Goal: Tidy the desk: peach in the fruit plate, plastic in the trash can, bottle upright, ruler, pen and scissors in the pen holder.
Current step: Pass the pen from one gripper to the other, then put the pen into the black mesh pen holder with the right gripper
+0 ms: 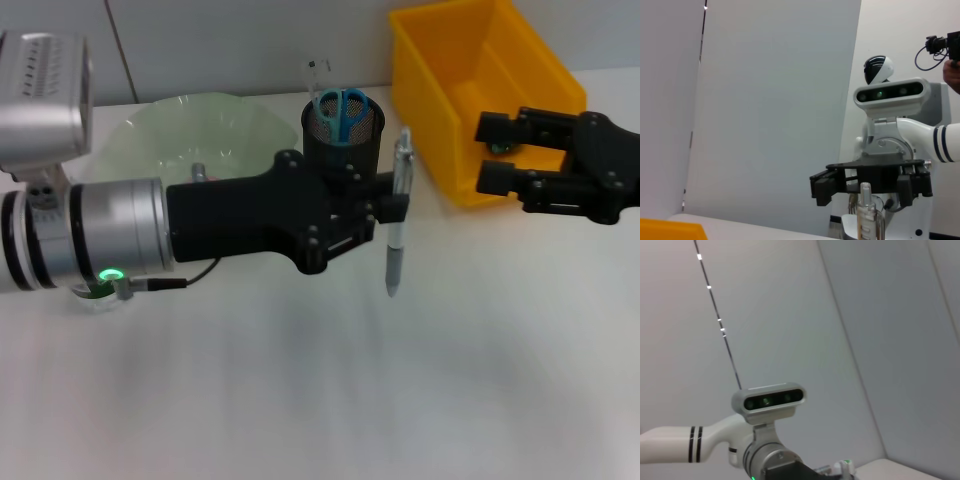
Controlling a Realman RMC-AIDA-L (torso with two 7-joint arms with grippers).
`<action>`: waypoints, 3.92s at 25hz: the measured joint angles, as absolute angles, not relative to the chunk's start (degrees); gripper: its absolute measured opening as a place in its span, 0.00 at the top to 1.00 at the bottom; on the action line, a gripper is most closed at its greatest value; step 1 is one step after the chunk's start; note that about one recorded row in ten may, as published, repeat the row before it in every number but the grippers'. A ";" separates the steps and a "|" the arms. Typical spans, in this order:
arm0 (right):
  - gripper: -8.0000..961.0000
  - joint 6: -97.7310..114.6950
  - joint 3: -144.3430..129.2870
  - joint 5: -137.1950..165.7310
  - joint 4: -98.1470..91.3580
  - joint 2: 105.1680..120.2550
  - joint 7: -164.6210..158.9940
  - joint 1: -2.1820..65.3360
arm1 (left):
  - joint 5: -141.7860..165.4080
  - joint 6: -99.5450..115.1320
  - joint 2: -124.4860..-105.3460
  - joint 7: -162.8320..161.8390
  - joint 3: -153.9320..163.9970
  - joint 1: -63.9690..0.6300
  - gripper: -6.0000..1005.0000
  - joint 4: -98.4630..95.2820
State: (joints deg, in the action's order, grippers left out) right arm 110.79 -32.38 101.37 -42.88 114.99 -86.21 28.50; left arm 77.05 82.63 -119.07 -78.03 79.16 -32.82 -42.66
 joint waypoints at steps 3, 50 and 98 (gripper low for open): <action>0.23 110.72 -33.55 101.59 -42.90 115.06 -86.21 29.23 | 76.07 81.88 -119.00 -78.01 80.86 -32.74 0.82 -42.55; 0.57 108.48 -39.82 101.78 -42.94 115.31 -86.29 31.64 | 75.76 81.24 -119.00 -78.75 83.49 -33.84 0.82 -42.54; 0.77 81.19 -31.22 94.94 -41.53 117.45 -84.06 38.00 | 76.08 81.62 -118.53 -73.99 84.32 -25.38 0.14 -35.24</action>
State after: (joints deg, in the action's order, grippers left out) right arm 81.19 -31.22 94.94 -41.53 117.45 -84.06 38.00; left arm 76.08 81.62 -118.53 -73.99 84.32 -25.38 -35.24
